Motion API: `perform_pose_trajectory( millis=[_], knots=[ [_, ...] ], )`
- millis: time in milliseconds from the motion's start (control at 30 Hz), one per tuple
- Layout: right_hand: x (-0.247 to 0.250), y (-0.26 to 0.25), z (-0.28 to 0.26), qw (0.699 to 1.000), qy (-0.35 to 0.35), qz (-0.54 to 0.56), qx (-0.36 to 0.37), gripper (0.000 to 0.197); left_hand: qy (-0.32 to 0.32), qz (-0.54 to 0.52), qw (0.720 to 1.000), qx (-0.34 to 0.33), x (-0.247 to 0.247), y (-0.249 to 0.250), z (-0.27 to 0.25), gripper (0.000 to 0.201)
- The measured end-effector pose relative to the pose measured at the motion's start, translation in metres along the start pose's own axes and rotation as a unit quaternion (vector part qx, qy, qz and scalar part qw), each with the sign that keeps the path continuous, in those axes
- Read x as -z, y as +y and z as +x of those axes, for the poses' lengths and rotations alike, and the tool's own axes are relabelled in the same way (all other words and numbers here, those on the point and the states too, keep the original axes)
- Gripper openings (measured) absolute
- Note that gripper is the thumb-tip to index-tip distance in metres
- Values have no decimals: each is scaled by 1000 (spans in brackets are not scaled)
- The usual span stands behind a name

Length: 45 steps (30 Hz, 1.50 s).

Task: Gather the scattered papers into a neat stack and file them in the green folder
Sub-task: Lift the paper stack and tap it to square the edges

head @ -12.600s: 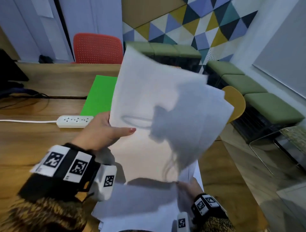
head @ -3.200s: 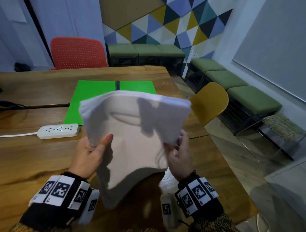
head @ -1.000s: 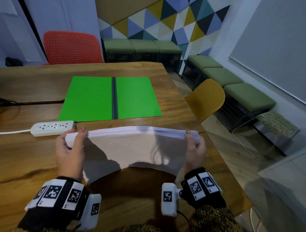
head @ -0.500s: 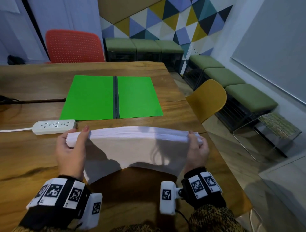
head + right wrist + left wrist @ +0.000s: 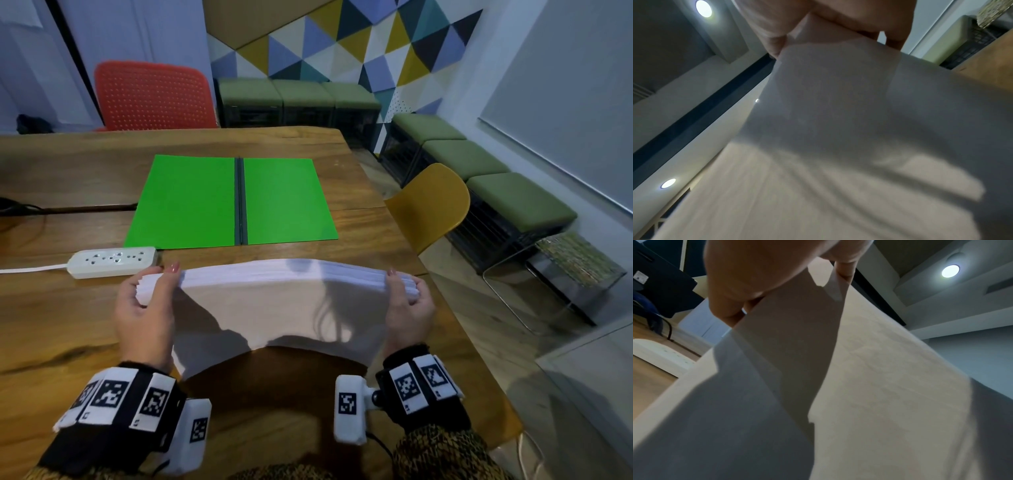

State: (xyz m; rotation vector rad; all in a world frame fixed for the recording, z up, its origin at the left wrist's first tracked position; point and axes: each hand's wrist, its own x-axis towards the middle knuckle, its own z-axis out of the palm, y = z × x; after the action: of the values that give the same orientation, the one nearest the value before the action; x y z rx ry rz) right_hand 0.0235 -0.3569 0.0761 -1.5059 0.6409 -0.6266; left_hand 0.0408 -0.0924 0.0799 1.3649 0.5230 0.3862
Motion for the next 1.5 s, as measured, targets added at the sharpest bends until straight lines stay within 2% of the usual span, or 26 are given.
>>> perform_pose_trajectory(
  millis=[100, 200, 267, 333, 433, 533, 600, 633, 733, 767, 800, 867, 933, 1033, 1133, 1200, 1300, 1367, 1433, 1500],
  knots=[
    [1, 0, 3, 1000, 6, -3, 4, 12, -14, -19, 1000, -10, -1, 4, -1, 8],
    [0, -2, 2, 1000, -9, -5, 11, 14, -29, -10, 999, -12, -1, 4, -2, 13],
    [1, -3, 1, 1000, -12, 3, 7, 12, -37, -5, 999, -8, 1, 2, 0, 7],
    [3, -5, 1, 1000, -19, 8, 1, 10, -62, -21, 998, 2, 3, 0, 1, 18],
    [4, -9, -3, 999, -36, 10, 20, 19, -79, -16, 997, -3, 5, -2, -2, 29],
    [2, -9, -6, 999, -22, 23, 13, 26, -72, -20, 997, -10, 5, -1, -8, 27],
    [2, -6, -7, 999, -21, 48, 5, 23, -80, -24, 996, -13, 4, -2, -9, 26],
    [3, -4, -8, 998, -35, 53, 10, 27, -86, -25, 996, -17, 5, -1, -10, 25],
    [13, -1, -6, 988, -153, 21, 23, 74, -137, -25, 989, -43, 13, -10, -2, 12],
    [18, 0, -2, 979, -201, 20, 13, 83, -159, -15, 986, -42, 18, -13, 0, 21],
    [24, 3, 3, 970, -242, 21, 7, 83, -180, 7, 983, -36, 22, -17, 2, 33],
    [31, 5, 5, 957, -288, 26, 1, 69, -194, 60, 979, -22, 27, -21, 5, 46],
    [33, 12, 4, 962, -275, -10, 0, 56, -186, 101, 977, -33, 28, -23, 7, 49],
    [27, 14, 1, 973, -226, -38, 24, 38, -172, 110, 977, -56, 25, -23, 9, 42],
    [24, 7, -5, 975, -217, -4, 46, 44, -164, 84, 980, -72, 23, -18, 6, 32],
    [28, 9, -6, 977, -208, 10, 42, 43, -181, 65, 978, -74, 27, -19, 7, 38],
    [33, 24, -10, 977, -211, 3, -32, 38, -221, 69, 973, 13, 36, -29, 6, 38],
    [33, 32, -12, 974, -212, -6, -76, 41, -232, 108, 965, 59, 38, -35, 3, 25],
    [31, 34, -13, 977, -204, -15, -65, 38, -230, 133, 963, 46, 35, -36, 2, 15],
    [30, 33, -12, 980, -195, 3, -49, 38, -218, 145, 965, 14, 33, -33, 2, 16]
  ],
)
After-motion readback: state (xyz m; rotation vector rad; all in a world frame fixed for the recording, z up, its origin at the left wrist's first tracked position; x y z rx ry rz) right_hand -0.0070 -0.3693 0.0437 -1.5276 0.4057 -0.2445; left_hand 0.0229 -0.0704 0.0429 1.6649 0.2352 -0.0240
